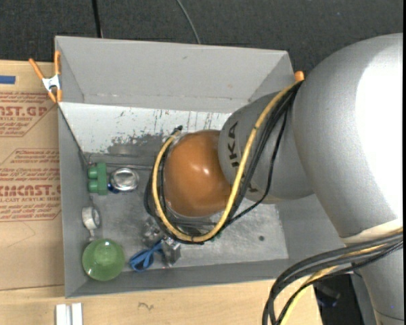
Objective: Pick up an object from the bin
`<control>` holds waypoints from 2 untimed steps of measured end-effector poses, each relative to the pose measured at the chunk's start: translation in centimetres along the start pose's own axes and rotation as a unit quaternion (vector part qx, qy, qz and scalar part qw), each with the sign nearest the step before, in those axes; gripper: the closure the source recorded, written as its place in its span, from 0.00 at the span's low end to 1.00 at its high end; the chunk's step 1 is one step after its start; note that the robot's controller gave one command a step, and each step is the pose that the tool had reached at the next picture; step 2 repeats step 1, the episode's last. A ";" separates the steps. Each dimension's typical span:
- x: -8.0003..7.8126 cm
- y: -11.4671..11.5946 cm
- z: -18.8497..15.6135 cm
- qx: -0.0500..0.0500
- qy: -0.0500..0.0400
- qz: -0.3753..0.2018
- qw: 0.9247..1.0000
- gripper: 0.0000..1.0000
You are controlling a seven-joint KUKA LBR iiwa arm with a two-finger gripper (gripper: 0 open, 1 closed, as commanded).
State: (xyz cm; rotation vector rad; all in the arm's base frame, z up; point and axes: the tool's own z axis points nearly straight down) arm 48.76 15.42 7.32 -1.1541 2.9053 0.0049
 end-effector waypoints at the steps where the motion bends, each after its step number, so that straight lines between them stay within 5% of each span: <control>1: 1.1 -5.0 -19.3 0.001 0.003 -0.092 0.996 1.00; 2: 1.1 -5.0 -19.3 0.001 0.003 -0.092 0.996 1.00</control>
Offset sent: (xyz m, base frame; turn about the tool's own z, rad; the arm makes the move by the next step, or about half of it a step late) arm 0.0213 -0.0459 0.1884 -0.1868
